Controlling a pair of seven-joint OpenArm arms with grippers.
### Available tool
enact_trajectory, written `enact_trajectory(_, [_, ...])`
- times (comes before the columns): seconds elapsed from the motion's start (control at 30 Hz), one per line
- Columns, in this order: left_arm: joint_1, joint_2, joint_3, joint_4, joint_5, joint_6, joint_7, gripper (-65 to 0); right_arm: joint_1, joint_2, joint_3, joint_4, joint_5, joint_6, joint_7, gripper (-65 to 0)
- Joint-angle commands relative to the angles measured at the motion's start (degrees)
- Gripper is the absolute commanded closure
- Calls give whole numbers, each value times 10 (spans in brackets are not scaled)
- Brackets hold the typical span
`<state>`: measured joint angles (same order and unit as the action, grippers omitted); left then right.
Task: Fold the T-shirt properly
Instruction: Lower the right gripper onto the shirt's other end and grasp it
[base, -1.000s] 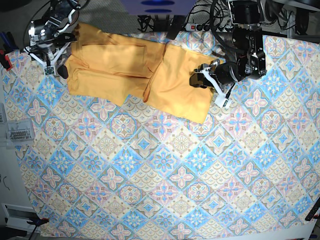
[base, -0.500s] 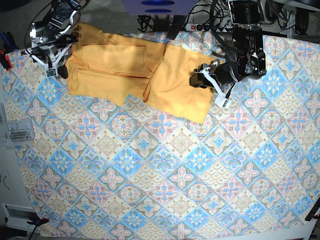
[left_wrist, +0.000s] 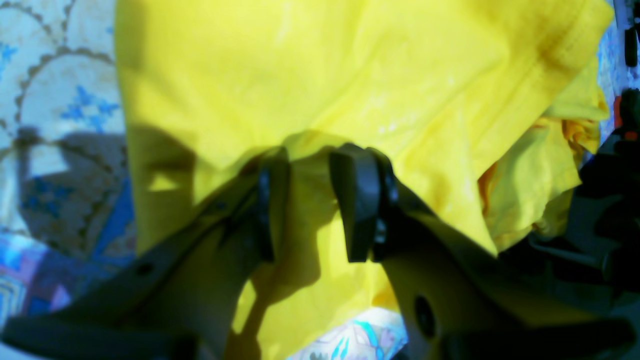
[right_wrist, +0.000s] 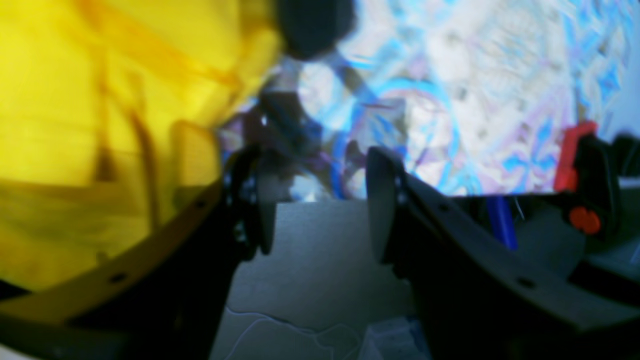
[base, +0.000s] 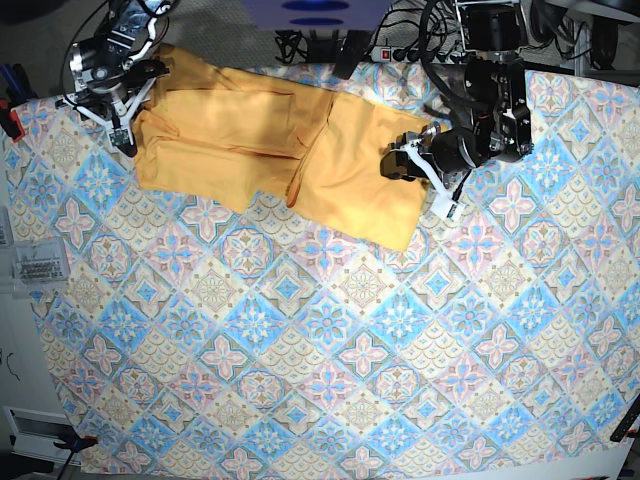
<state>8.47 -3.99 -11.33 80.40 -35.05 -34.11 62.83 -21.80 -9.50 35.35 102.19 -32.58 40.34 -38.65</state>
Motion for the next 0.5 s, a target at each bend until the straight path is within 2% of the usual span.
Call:
enact_trajectory(0.0, [-5, -4, -1, 6, -3, 0, -9, -185, 0, 5, -6, 11, 3, -3, 5, -267])
enact_trajectory(0.2, [-5, -4, 3, 6, -3, 0, -7, -185, 2, 5, -46, -6, 4, -3, 5, -267])
enact_trajectory(0.37, [-5, 5, 1, 6, -2, 0, -5, -185, 3, 5, -51, -38, 8, -3, 5, -267])
enact_trajectory(0.47, [-5, 5, 2, 6, -2, 0, -7, -185, 3, 5, -52, -39, 33, -3, 2, -267])
